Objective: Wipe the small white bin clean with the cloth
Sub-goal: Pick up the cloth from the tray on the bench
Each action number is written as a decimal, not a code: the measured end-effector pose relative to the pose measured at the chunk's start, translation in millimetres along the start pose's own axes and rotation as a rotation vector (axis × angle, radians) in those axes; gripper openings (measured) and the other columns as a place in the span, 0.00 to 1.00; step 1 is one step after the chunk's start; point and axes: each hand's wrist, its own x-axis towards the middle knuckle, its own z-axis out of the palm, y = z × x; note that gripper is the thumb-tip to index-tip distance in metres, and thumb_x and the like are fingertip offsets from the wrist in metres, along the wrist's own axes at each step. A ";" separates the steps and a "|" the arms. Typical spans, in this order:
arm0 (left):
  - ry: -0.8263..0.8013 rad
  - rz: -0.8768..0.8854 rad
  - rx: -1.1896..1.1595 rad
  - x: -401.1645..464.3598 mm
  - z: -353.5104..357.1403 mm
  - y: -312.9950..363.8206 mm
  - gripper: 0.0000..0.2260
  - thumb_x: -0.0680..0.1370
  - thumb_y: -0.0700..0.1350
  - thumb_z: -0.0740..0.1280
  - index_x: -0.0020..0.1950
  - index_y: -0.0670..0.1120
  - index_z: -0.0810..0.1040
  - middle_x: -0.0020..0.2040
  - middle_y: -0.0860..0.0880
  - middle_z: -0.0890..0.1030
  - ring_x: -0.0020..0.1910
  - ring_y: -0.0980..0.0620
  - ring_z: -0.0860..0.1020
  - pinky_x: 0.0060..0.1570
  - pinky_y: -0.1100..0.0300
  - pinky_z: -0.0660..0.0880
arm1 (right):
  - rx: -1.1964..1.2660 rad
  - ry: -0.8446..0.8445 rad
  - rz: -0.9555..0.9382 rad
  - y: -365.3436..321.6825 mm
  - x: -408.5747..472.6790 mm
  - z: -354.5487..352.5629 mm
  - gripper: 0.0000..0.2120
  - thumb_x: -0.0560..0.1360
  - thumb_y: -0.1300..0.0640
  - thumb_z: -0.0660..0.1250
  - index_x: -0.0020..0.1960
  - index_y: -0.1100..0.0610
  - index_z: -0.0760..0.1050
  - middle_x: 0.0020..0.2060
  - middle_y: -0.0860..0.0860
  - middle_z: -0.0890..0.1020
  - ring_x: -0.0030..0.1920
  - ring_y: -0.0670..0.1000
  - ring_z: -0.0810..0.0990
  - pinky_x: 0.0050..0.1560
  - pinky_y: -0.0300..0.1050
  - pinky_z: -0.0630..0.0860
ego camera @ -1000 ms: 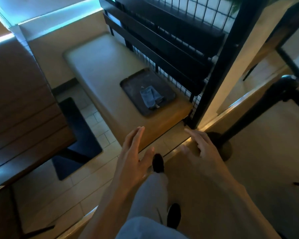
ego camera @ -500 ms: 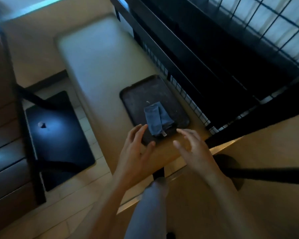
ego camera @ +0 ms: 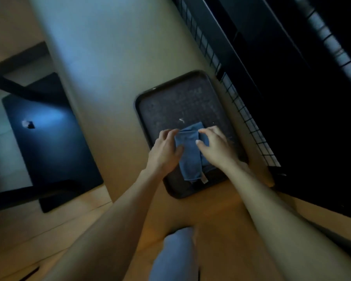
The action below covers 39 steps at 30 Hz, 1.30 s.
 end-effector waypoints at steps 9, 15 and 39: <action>-0.078 0.009 0.134 59.2 35.8 -12.0 0.20 0.82 0.50 0.60 0.74 0.51 0.66 0.66 0.47 0.69 0.62 0.42 0.74 0.51 0.43 0.77 | -0.463 -0.091 -0.112 21.8 70.3 40.9 0.31 0.76 0.48 0.68 0.76 0.50 0.62 0.73 0.52 0.63 0.74 0.57 0.57 0.70 0.60 0.63; -0.043 -0.009 0.097 58.6 40.9 -9.3 0.16 0.82 0.49 0.62 0.69 0.48 0.72 0.60 0.47 0.70 0.56 0.44 0.76 0.47 0.47 0.77 | -0.528 0.071 -0.227 25.8 67.5 43.9 0.20 0.71 0.50 0.73 0.61 0.50 0.75 0.59 0.53 0.73 0.65 0.57 0.68 0.60 0.57 0.71; 0.129 0.093 -0.029 -114.2 18.0 43.0 0.11 0.81 0.45 0.60 0.63 0.47 0.68 0.57 0.46 0.77 0.52 0.46 0.77 0.46 0.54 0.73 | -0.019 0.024 -0.298 21.9 -95.4 -15.2 0.16 0.78 0.57 0.68 0.64 0.51 0.74 0.60 0.49 0.79 0.60 0.50 0.77 0.59 0.46 0.76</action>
